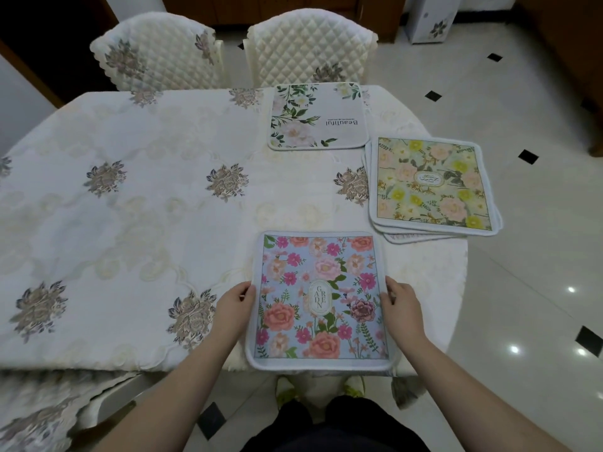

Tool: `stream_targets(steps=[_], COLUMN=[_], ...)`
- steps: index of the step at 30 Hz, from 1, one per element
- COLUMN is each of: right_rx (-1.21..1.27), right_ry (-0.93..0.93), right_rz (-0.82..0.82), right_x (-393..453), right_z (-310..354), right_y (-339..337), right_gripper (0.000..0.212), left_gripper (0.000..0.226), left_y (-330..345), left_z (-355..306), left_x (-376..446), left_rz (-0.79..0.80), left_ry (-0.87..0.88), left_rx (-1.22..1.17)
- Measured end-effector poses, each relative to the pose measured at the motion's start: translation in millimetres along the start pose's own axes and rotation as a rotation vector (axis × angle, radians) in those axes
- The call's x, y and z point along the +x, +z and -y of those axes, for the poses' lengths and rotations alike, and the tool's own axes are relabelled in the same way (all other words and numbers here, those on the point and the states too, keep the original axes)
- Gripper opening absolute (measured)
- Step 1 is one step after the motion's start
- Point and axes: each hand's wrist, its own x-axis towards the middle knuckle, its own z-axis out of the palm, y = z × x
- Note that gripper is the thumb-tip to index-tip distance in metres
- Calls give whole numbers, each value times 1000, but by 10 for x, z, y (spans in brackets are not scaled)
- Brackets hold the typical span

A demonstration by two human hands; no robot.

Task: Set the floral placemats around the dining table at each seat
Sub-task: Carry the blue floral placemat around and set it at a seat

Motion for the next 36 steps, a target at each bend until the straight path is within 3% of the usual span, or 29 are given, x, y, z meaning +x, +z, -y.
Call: stream_targets(steps=[9, 26, 36], right_rx=[-26, -39, -51], right_ry=[36, 60, 70], right_rz=[-136, -143, -158], right_x=[113, 147, 111], right_z=[-44, -87, -101], right_y=[-37, -55, -10], right_gripper=[23, 24, 25], left_gripper=[35, 36, 33], left_y=[69, 97, 142], left_z=[90, 172, 159], left_x=[201, 261, 265], left_rz=[-6, -5, -50], left_ry=[1, 174, 188], left_rx=[72, 185, 229])
